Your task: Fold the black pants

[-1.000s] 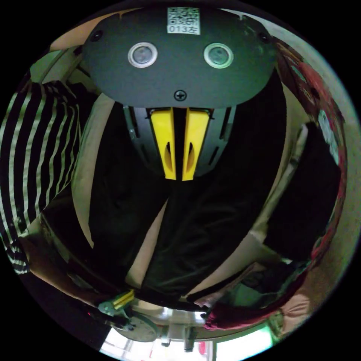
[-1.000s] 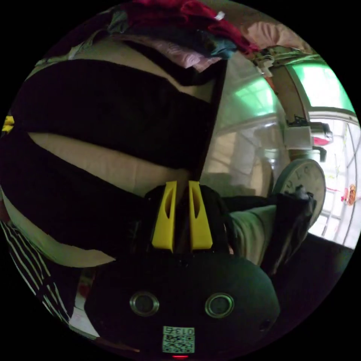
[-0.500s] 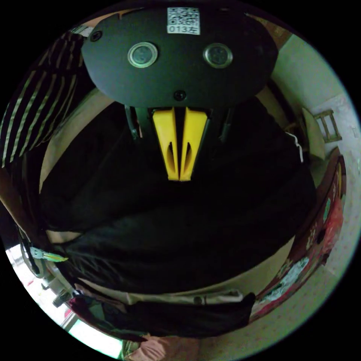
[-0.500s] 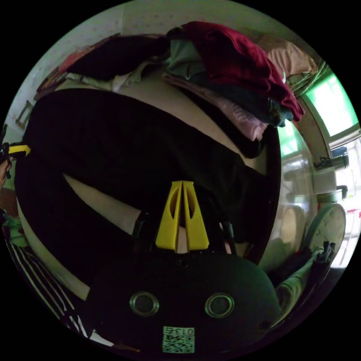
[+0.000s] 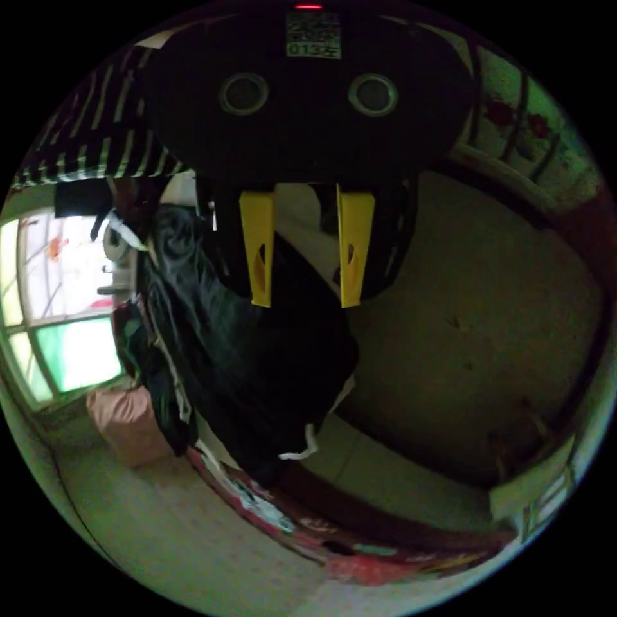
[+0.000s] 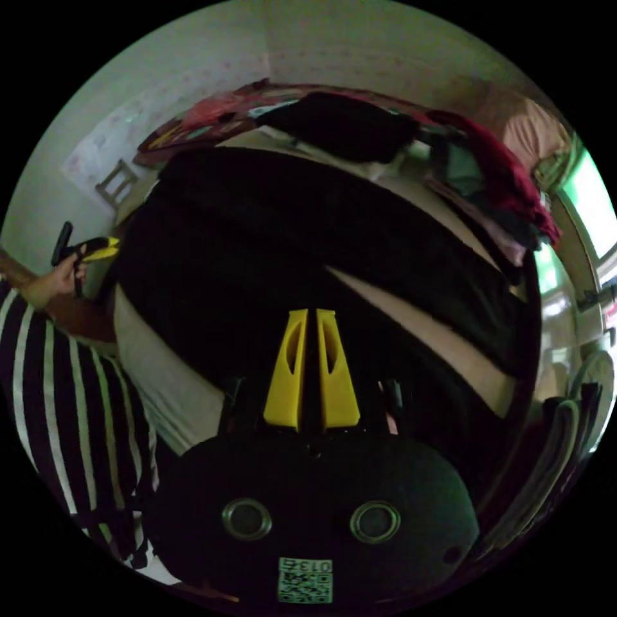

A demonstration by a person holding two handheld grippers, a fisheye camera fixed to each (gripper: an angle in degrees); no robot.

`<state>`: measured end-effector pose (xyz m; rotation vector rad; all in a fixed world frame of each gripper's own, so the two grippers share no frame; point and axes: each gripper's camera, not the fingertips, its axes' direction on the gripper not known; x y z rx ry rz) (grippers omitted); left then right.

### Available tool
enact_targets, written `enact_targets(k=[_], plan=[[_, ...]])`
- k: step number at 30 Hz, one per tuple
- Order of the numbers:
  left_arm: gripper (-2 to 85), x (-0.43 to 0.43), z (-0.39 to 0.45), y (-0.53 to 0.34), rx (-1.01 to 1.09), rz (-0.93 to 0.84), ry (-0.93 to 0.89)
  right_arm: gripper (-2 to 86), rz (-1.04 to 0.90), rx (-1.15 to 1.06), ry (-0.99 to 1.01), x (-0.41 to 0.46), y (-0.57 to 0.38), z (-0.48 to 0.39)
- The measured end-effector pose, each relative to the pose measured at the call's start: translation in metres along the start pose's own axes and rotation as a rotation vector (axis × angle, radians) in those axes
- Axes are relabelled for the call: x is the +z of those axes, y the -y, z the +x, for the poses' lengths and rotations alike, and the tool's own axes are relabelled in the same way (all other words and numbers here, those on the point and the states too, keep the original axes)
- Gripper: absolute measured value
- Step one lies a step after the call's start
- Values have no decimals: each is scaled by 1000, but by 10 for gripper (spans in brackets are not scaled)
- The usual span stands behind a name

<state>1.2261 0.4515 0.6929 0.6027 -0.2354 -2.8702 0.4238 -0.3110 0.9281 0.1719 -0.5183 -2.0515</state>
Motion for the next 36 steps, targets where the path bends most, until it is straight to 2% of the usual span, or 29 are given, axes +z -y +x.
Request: enact_targets(k=[4, 8, 13, 19, 28, 32, 36], plan=[[170, -12, -103, -3, -159, -17, -245, 19, -41, -139, 72, 15, 0, -76], [163, -19, -161, 12, -224, 21, -486, 15, -125, -224, 69, 34, -1, -131], [38, -43, -220, 37, -216, -36, -605, 5, -208, -231, -4, 43, -17, -158], [10, -128, -247, 43, -9, -15, -514, 4, -186, -19, -80, 23, -62, -146], [7, -220, -276, 51, 90, -5, -412, 37, -235, 419, -359, -11, -196, -70], [7, -233, -273, 58, 101, -14, -350, 68, -246, 703, -438, -27, -272, -8], [7, -247, -269, 60, 85, -12, -290, 78, -118, 1014, -383, -52, -344, 56]])
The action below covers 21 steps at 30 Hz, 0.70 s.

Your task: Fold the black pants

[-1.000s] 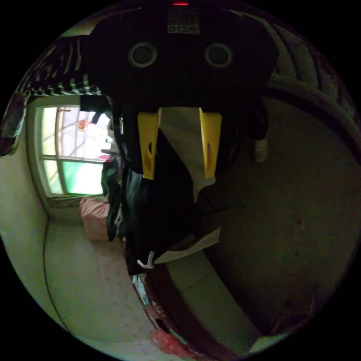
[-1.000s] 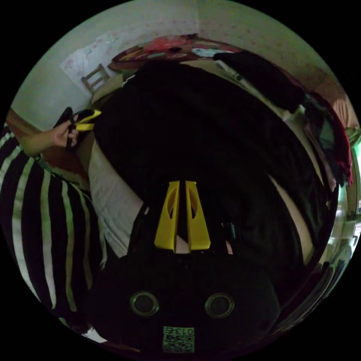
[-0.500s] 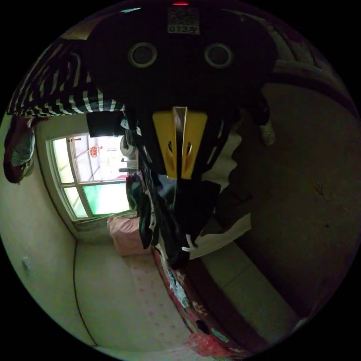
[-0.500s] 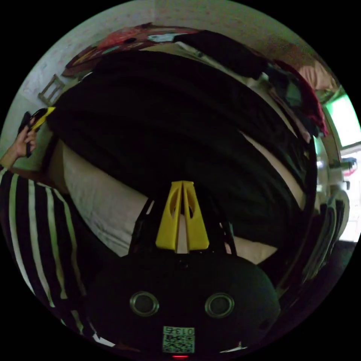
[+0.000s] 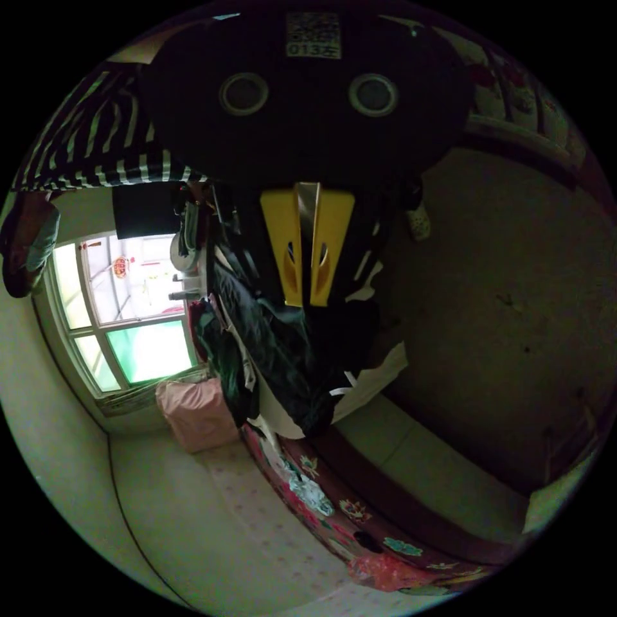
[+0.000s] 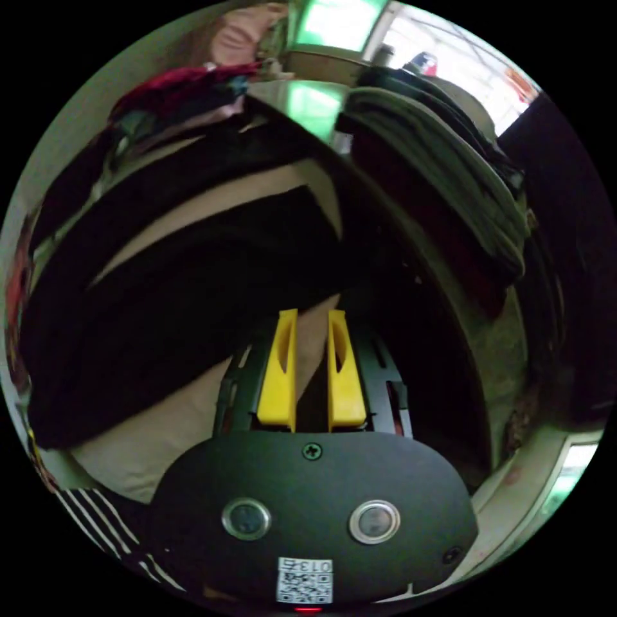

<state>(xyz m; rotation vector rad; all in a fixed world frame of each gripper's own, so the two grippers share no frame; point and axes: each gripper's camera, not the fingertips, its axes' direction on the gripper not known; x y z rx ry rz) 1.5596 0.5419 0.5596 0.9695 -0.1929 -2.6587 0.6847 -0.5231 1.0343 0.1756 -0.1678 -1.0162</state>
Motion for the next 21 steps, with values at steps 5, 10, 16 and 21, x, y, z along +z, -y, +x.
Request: enact_targets(k=[5, 10, 16, 21], plan=[[7, -15, 14, -1, -17, 12, 67, 90, 2, 193, 120, 26, 9, 81], [7, -27, 33, -1, -26, 34, 116, 100, -48, 219, 196, 56, 10, 128], [7, -36, 55, 2, -19, 54, 126, 109, -46, 257, 285, 69, 4, 175], [7, -42, 73, 4, -15, 65, 120, 101, -15, 357, 473, 80, 0, 213]])
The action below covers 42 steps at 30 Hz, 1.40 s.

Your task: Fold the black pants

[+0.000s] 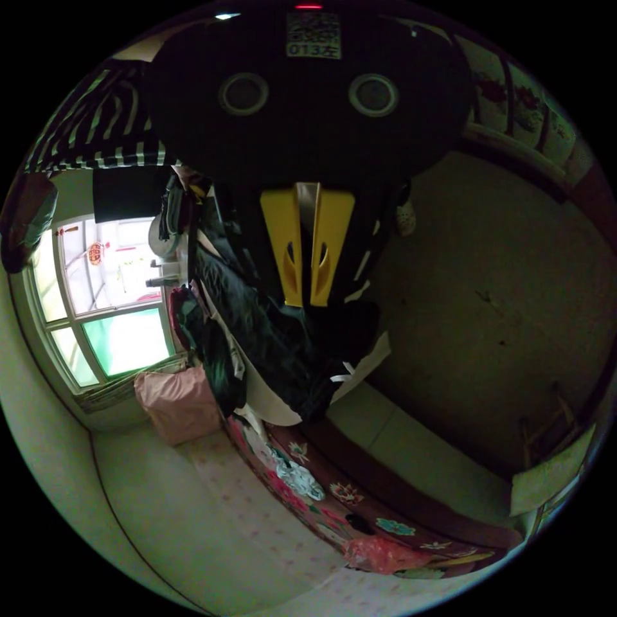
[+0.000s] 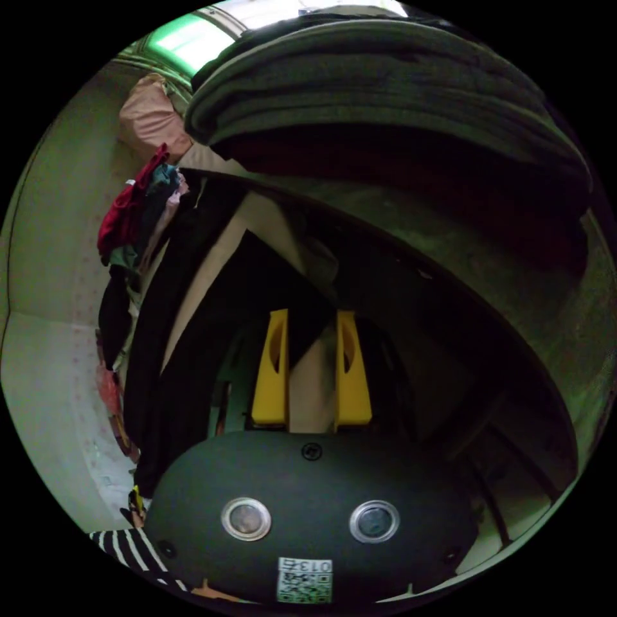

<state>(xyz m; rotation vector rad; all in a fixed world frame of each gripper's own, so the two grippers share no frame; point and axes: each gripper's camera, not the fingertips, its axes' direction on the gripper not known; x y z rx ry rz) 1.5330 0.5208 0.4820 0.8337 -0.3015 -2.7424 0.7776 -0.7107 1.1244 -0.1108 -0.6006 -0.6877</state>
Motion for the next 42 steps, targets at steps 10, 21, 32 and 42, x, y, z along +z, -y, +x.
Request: enact_targets(k=[10, 21, 32, 42], plan=[[6, -6, 44, 11, 19, 14, -22, 31, 30, -19, -30, -20, 21, 7], [6, -20, 107, 22, 90, 44, -33, 22, 177, -230, -205, -95, 40, -36], [7, 7, 197, 61, 102, 50, -29, 23, 217, -211, -120, -107, 97, -91], [8, 103, 320, 196, 219, -59, -7, 25, 221, -341, -150, -61, 247, -256]])
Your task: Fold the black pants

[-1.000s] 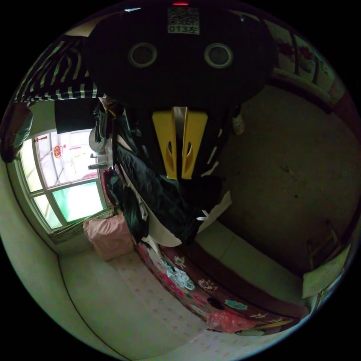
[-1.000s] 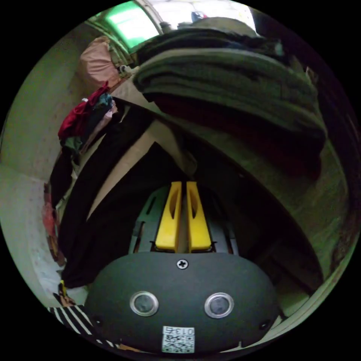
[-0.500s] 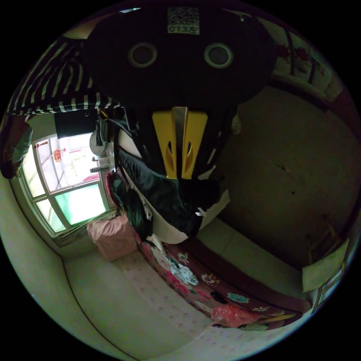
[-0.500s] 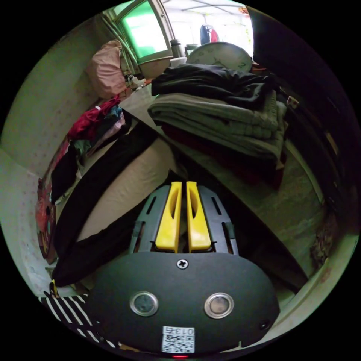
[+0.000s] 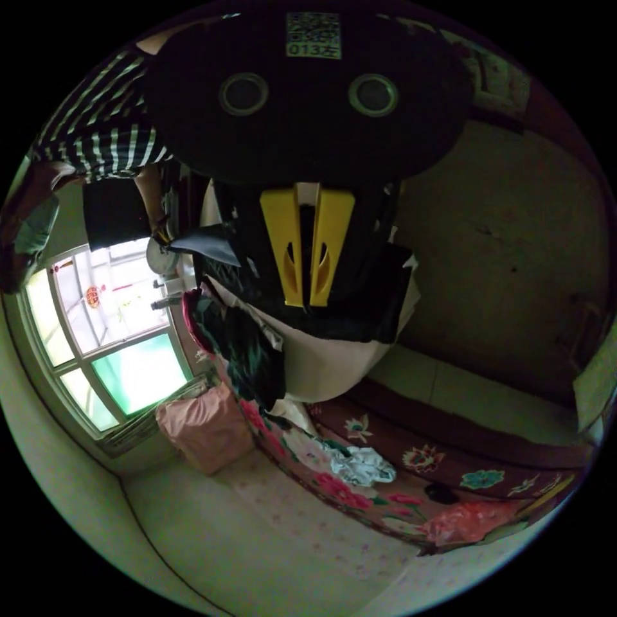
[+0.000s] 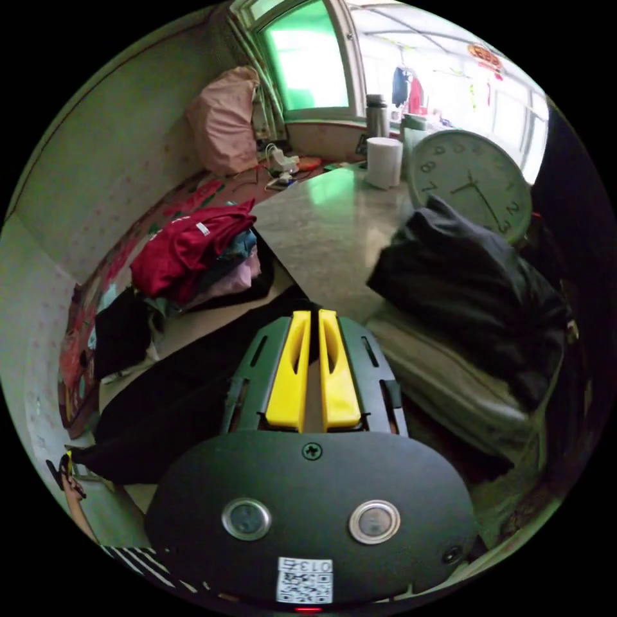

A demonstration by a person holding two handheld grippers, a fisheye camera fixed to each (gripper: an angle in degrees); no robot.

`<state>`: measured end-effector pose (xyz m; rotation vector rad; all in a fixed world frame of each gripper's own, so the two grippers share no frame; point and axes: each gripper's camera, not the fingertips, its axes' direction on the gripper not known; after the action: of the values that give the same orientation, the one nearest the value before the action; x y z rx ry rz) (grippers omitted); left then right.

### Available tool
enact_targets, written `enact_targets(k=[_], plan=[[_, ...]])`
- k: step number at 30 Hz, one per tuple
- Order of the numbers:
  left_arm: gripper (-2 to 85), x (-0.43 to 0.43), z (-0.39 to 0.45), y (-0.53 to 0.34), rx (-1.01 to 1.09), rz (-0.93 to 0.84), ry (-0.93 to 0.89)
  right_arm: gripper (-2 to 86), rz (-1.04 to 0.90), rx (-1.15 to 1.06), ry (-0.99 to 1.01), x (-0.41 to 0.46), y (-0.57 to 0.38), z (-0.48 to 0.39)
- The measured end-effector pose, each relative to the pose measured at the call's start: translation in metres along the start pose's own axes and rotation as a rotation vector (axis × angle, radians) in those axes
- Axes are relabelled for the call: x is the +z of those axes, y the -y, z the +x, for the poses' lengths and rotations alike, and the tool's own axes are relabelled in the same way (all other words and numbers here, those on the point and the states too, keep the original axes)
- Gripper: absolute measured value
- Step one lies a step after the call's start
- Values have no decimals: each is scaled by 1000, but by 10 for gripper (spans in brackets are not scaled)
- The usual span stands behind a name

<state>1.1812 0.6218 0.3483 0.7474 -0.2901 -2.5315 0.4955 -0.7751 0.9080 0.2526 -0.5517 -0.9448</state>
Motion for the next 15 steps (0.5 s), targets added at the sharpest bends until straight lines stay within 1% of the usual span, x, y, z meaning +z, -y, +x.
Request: enact_targets(k=[4, 7, 10, 12, 13, 15], plan=[[10, 65, 23, 63, -25, -110, 62, 28, -91, -42, -89, 51, 58, -51], [15, 107, 37, 95, -64, -152, 94, 33, -168, -29, -151, 95, 95, -84], [29, 139, 49, 115, -108, -147, 110, 44, -202, 4, -179, 125, 120, -111], [59, 153, 57, 121, -125, -133, 112, 69, -172, 31, -132, 134, 134, -131], [85, 158, 61, 123, -133, -107, 95, 80, -167, 32, -121, 135, 137, -136], [109, 159, 65, 124, -160, -63, 49, 100, -135, 45, -82, 129, 145, -155]])
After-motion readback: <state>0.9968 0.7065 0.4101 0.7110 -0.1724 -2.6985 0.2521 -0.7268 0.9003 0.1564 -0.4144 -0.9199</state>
